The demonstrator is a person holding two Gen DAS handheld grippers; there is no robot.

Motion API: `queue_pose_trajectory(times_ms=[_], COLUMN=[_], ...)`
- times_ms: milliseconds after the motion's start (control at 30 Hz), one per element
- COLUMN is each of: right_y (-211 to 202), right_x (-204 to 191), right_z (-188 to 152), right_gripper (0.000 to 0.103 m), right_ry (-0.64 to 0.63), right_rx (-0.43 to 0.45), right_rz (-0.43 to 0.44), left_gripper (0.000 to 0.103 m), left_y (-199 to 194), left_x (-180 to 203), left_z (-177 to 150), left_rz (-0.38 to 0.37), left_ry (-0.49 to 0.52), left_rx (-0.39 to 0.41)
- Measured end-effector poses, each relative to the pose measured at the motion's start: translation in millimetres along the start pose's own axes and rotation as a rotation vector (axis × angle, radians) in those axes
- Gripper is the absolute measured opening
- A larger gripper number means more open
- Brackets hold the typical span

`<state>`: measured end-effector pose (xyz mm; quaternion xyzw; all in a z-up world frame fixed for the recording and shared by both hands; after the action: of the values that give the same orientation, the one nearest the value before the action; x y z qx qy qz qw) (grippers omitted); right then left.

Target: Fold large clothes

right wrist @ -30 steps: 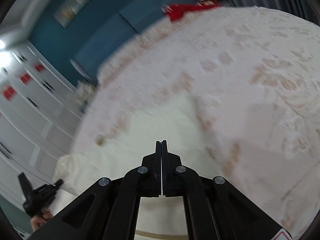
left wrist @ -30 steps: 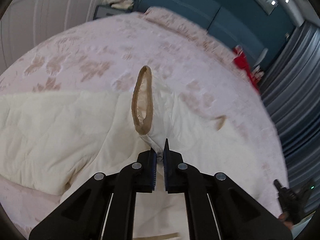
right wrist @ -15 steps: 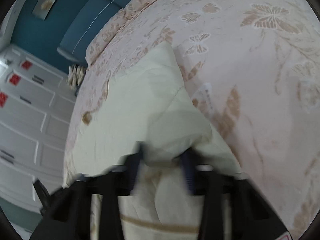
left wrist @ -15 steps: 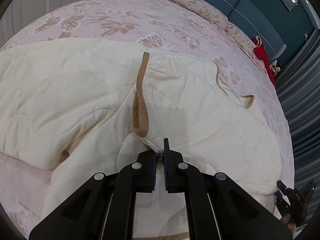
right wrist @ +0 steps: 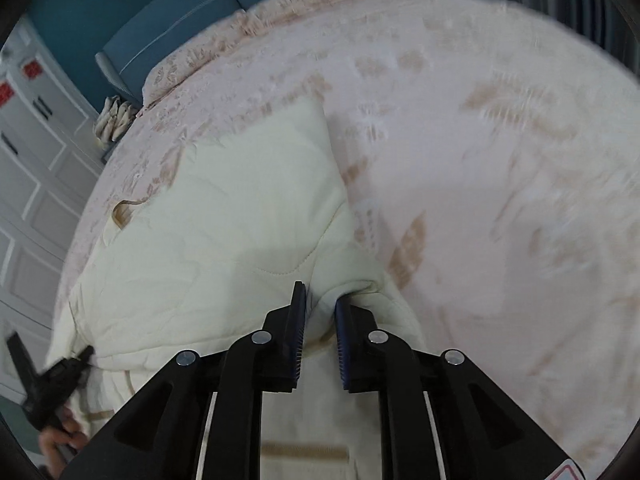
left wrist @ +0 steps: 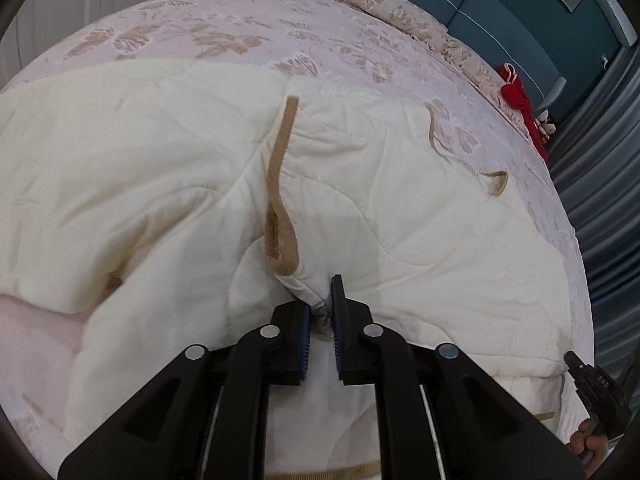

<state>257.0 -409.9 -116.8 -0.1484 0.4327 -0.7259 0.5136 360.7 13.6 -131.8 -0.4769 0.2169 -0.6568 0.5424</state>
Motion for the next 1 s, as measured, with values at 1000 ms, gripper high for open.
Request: queue_pose_trajectory(times_ms=[1000], right_y=[28.0], right_x=[-85.9], right_z=[-40.6], right_gripper=[0.018], right_ry=[-0.331], right_rx=[-0.074], right_rz=[-0.064], left_gripper=[0.048], left_y=[-30.4], left_x=[2.9], left_z=[-17.1], left_rz=[0.014], left_ry=[0.023], left_rx=[0.121])
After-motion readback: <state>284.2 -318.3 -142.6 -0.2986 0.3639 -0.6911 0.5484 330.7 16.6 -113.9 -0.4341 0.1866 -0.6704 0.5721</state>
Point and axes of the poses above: each gripper's, at about its wrist camera, not at the fingertips, and y roughly the way its jaws point, x to its right, z to its top, the point moved 3 cm from there along y, roughly the way its jaws point, and after that the axes turned 3 degrees about -y, right-handed, at the moved point
